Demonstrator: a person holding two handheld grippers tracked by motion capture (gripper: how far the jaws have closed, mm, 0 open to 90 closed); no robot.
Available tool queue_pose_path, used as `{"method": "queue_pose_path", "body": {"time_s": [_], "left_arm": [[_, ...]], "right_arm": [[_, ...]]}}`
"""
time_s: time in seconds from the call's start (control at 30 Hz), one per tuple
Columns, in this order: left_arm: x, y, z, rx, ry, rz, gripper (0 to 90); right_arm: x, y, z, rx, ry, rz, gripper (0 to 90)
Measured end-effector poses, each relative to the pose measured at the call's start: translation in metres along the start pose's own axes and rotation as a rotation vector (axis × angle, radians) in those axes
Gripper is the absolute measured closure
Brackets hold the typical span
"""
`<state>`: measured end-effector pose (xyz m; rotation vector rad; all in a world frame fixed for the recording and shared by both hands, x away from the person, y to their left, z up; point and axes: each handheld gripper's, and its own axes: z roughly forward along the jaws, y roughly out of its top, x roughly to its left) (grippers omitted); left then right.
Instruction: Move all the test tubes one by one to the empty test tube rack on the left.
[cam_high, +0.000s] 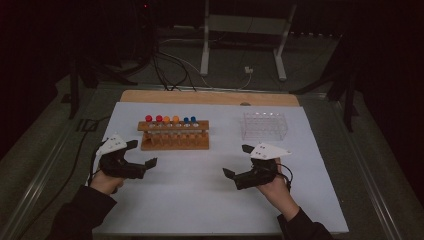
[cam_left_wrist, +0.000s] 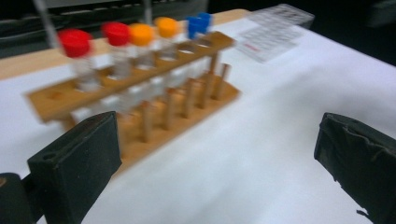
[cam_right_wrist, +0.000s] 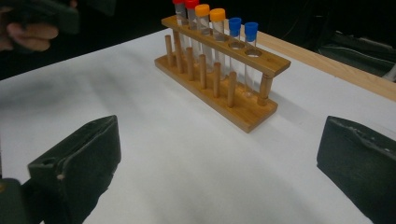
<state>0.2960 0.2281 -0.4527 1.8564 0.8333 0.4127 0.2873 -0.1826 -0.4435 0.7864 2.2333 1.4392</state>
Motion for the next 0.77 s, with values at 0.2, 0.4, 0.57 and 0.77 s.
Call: {"method": "queue_pose_path", "body": {"time_s": [0.2,0.4,0.57,0.77], "left_arm": [[-0.018,-0.015,0.000,0.013,-0.075,0.026,1.3],[-0.033,-0.033,0.006,0.045,-0.095,0.057,1.3],[-0.039,-0.052,0.014,0.057,-0.105,0.072,1.3],[-0.044,-0.062,0.019,0.049,-0.083,0.101,1.4]], "right_arm": [[0.000,-0.001,0.002,0.004,0.003,0.000,0.0],[0.000,-0.002,0.003,0.005,0.006,0.002,0.0],[0.001,-0.003,0.005,0.015,0.011,-0.003,0.0],[0.001,-0.004,0.005,0.014,0.012,-0.006,0.0]]}}
